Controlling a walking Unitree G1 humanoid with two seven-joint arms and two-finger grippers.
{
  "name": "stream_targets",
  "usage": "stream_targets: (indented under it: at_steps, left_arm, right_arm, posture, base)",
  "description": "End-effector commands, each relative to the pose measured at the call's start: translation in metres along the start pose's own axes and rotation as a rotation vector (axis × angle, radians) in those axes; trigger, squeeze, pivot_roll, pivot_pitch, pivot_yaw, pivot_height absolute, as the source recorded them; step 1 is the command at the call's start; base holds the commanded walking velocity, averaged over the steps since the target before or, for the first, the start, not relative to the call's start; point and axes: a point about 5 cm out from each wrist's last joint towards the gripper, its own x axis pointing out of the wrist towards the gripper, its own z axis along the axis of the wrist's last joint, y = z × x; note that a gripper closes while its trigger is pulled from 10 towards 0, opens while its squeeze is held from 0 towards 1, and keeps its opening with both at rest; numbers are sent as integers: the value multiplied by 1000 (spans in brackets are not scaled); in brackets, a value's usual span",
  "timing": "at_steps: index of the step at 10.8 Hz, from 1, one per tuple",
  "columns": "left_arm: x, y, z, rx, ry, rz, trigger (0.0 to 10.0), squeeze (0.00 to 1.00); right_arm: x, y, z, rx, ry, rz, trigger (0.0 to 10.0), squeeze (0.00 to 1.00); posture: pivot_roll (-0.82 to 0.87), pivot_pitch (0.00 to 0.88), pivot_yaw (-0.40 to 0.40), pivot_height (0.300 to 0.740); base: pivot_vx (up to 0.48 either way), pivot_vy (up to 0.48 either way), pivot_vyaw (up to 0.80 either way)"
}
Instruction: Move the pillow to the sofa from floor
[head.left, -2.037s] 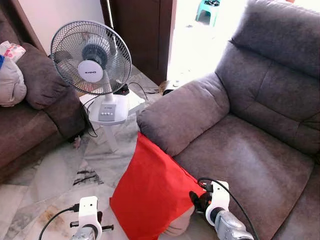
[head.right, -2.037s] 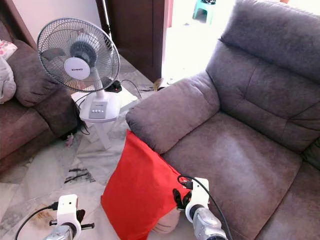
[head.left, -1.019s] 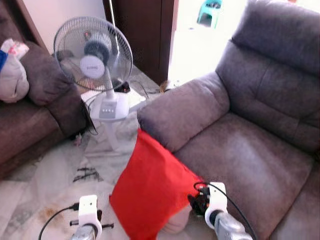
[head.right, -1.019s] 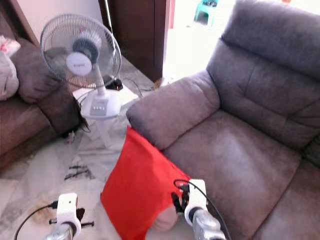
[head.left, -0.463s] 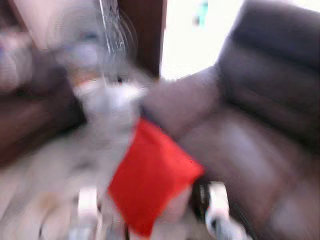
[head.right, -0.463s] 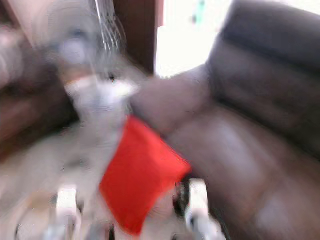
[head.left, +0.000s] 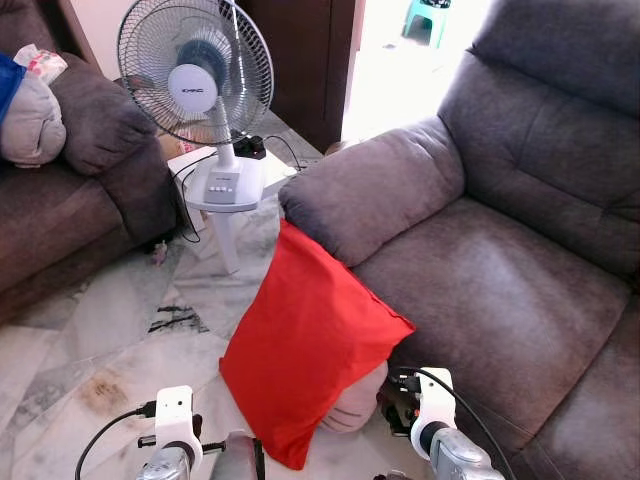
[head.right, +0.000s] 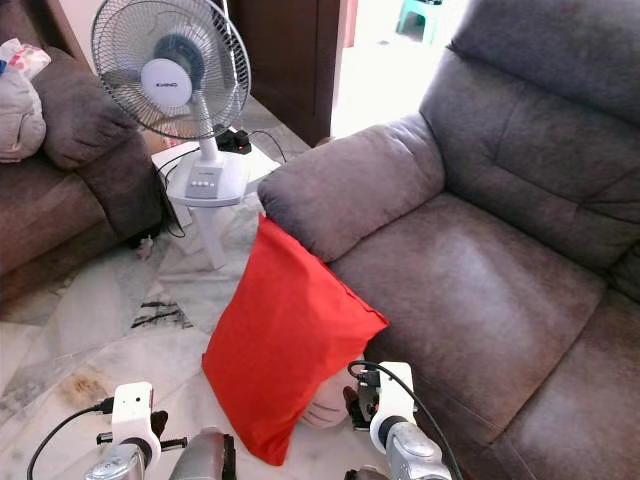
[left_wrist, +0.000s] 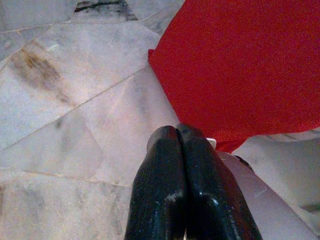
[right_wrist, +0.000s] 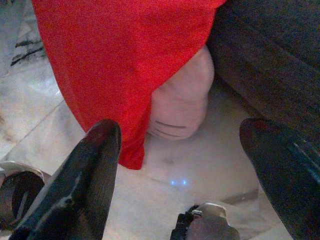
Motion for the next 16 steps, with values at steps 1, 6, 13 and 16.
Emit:
stream_targets:
  at_steps: [1,6,13,16]
  left_arm:
    - [-1,3,-5,-2,21,11,10000,0]
    - [-3,7,-7,-27,20,28,10000,0]
    - [3,28,79,-33,-404,135,10000,0]
    - [-7,17,122,85,-657,107,10000,0]
  right_arm:
    - [-1,-1,-4,0,14,1,10000,0]
    - [-1,2,-4,4,0,21,10000,0]
    - [2,0,23,19,-113,35,10000,0]
    - [6,7,59,6,-231,71,10000,0]
  posture:
    - [100,115,-37,640]
    - [96,117,-38,577]
    - [88,117,-38,577]
    - [99,118,-36,577]
  base:
    - [0,0,0]
    - [0,0,0]
    - [0,0,0]
    - [0,0,0]
